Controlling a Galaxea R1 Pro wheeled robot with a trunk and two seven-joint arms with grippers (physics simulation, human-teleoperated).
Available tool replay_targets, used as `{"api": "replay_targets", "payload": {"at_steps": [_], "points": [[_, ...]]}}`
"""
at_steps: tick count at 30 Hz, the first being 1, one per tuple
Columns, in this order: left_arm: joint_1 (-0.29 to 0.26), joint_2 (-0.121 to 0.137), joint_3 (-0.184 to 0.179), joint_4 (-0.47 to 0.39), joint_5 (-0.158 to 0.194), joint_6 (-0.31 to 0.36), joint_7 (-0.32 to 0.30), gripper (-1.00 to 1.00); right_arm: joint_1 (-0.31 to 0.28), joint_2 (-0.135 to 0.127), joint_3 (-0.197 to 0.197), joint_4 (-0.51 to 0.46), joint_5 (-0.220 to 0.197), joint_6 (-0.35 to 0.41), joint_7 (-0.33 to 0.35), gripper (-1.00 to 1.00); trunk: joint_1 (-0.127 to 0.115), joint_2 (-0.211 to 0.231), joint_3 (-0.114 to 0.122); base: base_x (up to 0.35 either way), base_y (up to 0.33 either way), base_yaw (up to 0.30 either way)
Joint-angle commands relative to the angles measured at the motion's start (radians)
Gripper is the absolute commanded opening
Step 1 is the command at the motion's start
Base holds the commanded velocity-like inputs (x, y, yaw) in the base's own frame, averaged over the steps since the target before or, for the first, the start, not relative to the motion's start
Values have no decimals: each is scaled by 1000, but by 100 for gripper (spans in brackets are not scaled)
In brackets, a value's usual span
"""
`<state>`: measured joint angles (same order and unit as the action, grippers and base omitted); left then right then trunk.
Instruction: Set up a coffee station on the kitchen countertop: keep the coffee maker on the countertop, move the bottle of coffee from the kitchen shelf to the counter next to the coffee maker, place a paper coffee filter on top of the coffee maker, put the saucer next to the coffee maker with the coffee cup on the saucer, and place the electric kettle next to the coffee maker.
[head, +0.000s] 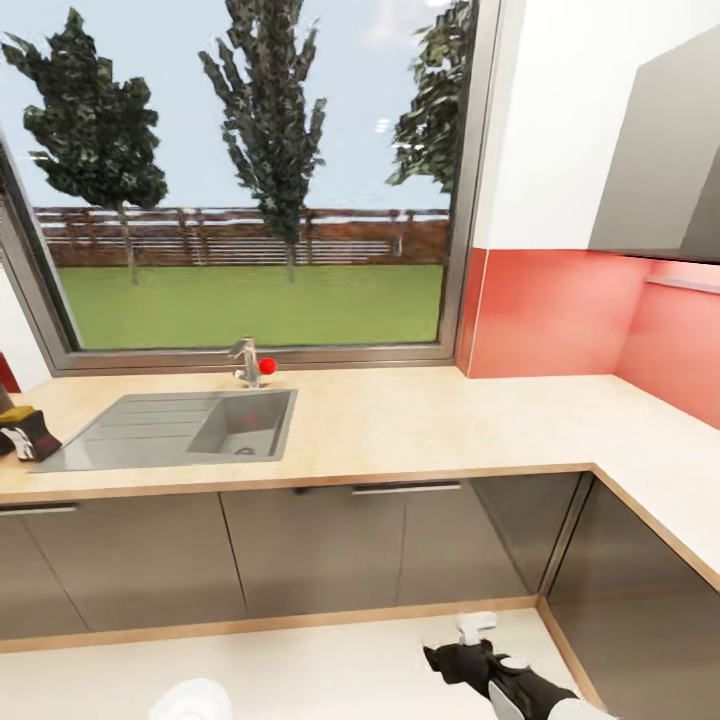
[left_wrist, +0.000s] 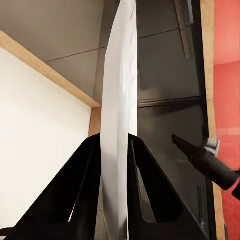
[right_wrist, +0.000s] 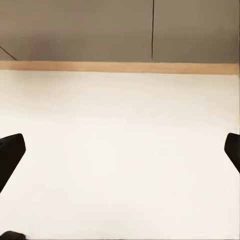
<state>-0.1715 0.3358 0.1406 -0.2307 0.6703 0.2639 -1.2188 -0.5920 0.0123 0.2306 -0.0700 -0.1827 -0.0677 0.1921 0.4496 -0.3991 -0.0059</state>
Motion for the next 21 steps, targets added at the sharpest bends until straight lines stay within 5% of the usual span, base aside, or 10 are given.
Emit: {"api": "replay_targets", "payload": {"at_steps": [1,8,14,21], "points": [[0,0,-1,1,5,8,-1,-100,3,2,8,17,-10,-4,-11,100,0,-1,-1,-1,137,0],[0,0,-1,1,5,6,-1,-100,87,3,7,43,-8,0,-42,100,0,-1,-1,0,21,0],[1,0,-1,2,5,4,-1,-100,94,4,7,44,-10,3,-192,100,0,-1,-1,0,1,0],[1,0,-1,1,4,2,-1,-100,159,4,9,44,-8,5,-203,100,0,-1,-1,0,0,183]]}}
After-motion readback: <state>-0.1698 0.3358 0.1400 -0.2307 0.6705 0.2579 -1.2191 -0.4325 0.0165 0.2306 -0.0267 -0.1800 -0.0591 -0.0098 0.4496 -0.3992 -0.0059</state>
